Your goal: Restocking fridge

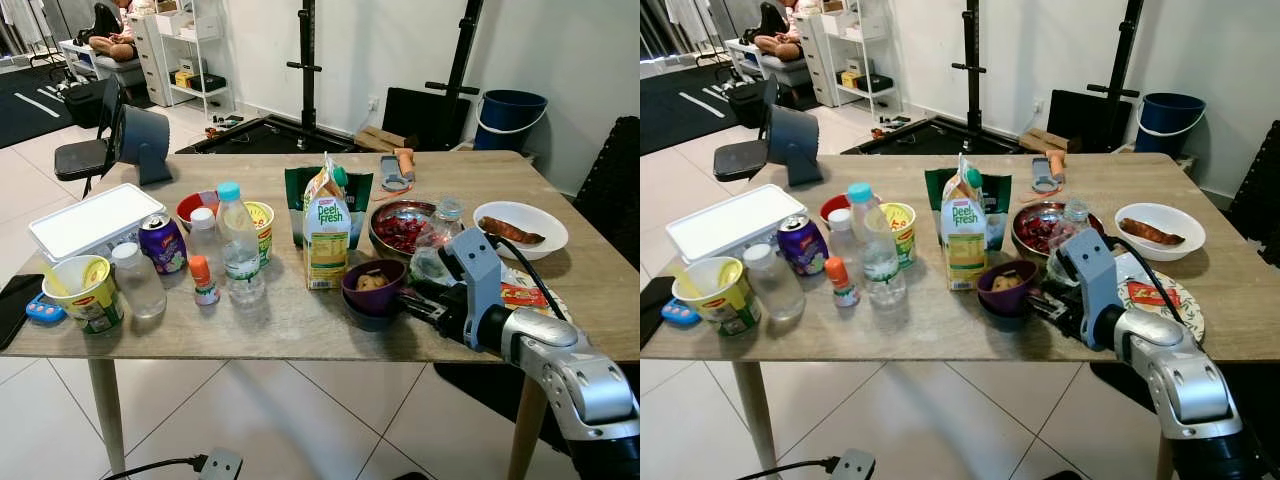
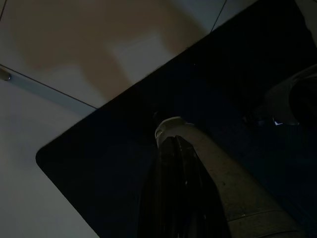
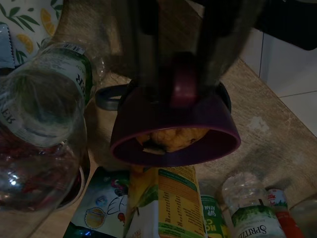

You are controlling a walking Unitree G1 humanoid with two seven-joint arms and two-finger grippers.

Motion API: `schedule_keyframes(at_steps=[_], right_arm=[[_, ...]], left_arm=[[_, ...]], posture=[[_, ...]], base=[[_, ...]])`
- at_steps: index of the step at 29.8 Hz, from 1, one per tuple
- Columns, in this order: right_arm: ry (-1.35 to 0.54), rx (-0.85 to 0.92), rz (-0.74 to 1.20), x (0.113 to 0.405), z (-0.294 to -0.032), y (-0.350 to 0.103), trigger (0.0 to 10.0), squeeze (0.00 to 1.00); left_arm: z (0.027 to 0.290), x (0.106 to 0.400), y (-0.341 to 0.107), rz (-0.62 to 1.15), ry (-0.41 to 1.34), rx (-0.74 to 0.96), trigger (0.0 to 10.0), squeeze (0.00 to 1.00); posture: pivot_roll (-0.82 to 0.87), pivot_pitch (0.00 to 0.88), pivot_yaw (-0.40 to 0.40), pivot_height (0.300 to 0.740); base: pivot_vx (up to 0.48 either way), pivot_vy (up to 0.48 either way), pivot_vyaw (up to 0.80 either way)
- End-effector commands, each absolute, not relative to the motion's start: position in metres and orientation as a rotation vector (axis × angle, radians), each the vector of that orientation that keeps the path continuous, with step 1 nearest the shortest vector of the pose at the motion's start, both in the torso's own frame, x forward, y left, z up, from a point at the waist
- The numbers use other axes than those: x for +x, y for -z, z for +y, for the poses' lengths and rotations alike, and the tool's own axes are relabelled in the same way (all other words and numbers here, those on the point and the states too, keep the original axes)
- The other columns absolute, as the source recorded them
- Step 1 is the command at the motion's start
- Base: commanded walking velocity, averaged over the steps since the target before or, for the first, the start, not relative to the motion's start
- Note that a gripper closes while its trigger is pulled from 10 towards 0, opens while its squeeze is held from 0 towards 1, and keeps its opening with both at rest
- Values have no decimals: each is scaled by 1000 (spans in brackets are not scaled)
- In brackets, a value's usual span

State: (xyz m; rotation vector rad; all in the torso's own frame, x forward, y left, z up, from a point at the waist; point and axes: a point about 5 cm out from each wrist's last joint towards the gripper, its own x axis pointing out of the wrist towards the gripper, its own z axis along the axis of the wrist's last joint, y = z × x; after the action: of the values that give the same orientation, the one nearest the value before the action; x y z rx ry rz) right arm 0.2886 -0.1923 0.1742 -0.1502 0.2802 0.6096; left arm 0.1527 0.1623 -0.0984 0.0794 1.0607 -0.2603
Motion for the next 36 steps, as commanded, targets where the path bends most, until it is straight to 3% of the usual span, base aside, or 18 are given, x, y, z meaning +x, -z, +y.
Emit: schedule_keyframes(at_steps=[1, 2, 4, 5, 10, 11, 12, 13, 26, 30, 36], right_arm=[[-609, -152, 287, 287, -193, -176, 0, 0], [-604, -167, 298, 287, -194, -174, 8863, 0], [-604, -167, 298, 287, -194, -174, 8863, 0], [-599, -174, 305, 287, -195, -173, 10000, 0], [-593, -186, 318, 286, -196, -171, 10000, 0], [-598, -183, 320, 286, -195, -170, 4824, 0], [-598, -183, 320, 286, -195, -170, 4824, 0], [-602, -181, 320, 286, -195, -170, 0, 0], [-607, -119, 211, 290, -192, -176, 0, 0], [-616, -8, 79, 293, -187, -184, 0, 0], [-648, 22, 4, 291, -184, -189, 0, 0]], left_arm=[[162, 148, 100, 1080, 274, 96, 10000, 0], [162, 148, 100, 1080, 274, 96, 10000, 0], [162, 148, 100, 1080, 274, 96, 10000, 0], [162, 148, 100, 1081, 275, 96, 10000, 0], [162, 148, 100, 1081, 276, 98, 10000, 0], [161, 148, 100, 1081, 277, 98, 10000, 0], [161, 148, 100, 1081, 277, 98, 10000, 0], [162, 148, 100, 1081, 277, 98, 10000, 0], [163, 147, 101, 1084, 276, 103, 10000, 0], [163, 147, 101, 1084, 278, 106, 10000, 0], [163, 147, 100, 1083, 278, 107, 10000, 0]], posture=[[-132, 0, 23, 740], [-133, 0, 23, 740], [-133, 0, 23, 740], [-134, 0, 24, 740], [-134, 0, 24, 740], [-134, 0, 24, 740], [-134, 0, 24, 740], [-133, 0, 24, 740], [-130, 0, 26, 740], [-130, 0, 28, 740], [-129, 0, 30, 740]], base=[[0, 0, 0], [0, 0, 0], [0, 0, 0], [0, 0, 0], [0, 0, 0], [0, 0, 0], [0, 0, 0], [0, 0, 0], [0, 0, 0], [0, 0, 0], [0, 0, 0]])
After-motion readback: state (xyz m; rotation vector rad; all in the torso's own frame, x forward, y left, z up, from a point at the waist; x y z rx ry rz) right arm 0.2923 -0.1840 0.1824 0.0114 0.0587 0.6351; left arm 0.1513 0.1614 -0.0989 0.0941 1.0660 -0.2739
